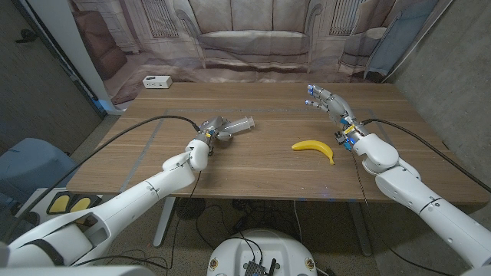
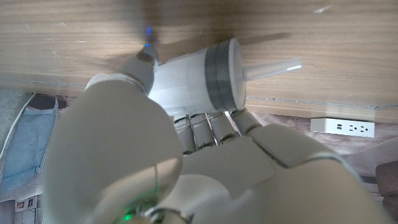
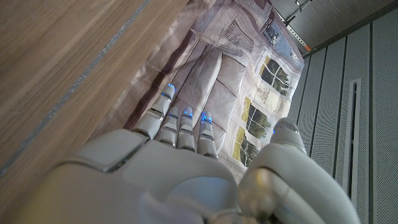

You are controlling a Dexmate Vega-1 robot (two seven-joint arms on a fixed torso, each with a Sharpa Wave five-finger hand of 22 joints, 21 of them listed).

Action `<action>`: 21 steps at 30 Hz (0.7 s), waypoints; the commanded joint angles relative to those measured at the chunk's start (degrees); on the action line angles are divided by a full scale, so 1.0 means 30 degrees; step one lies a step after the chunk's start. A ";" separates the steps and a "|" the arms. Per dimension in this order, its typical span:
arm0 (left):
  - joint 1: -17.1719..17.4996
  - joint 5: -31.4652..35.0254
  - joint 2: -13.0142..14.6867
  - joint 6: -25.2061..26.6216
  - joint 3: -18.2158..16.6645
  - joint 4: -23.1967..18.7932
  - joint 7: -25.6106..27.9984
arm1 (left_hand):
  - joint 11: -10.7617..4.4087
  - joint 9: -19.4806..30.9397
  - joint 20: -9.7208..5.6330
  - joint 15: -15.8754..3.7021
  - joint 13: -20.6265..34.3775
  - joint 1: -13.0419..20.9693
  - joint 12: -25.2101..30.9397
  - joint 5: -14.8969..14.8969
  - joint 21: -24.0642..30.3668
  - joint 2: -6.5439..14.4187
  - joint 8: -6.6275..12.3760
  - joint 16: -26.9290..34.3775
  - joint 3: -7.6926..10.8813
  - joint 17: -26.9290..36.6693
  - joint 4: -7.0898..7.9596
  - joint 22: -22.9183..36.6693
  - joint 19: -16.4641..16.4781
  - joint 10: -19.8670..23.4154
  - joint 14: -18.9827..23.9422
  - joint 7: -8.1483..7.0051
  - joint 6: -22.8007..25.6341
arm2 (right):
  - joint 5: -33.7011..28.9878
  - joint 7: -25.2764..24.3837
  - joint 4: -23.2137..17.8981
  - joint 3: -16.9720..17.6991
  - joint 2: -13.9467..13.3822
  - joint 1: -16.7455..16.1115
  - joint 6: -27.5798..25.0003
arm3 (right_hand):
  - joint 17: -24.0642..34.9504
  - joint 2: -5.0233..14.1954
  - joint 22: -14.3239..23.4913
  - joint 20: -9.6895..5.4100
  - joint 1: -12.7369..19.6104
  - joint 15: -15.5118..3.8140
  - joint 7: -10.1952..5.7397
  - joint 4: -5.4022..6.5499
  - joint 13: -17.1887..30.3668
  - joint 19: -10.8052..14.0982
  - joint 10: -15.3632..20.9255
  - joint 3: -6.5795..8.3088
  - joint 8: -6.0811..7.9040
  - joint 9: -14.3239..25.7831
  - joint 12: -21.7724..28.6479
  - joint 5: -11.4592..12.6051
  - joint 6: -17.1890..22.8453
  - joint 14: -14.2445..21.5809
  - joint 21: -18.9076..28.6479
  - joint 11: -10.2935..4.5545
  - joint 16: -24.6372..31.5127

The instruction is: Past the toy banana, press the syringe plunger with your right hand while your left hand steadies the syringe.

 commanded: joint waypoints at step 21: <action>-0.0389 0.0990 0.0388 0.1198 0.0648 -0.0603 -0.1012 | 0.0183 -0.0309 0.0683 0.0448 -0.0340 -0.1613 0.0011 -0.0245 -0.1273 0.0558 -0.0129 -0.0351 -0.1183 -0.0167 -0.0253 0.0128 -0.1489 -0.2739 -0.2548 -0.0397 -0.3699 | 0.0090 -0.0014 -0.0015 0.0042 -0.0013 -0.0195 0.0109 | 0.0043 0.0042 0.0038 -0.0039 0.0251 0.0039 0.0006 -0.0057 0.0026 -0.0001 0.0211 0.0039 0.0028 0.0023 0.0108 -0.0067 0.0213 -0.0057 0.0115 -0.0003 0.0068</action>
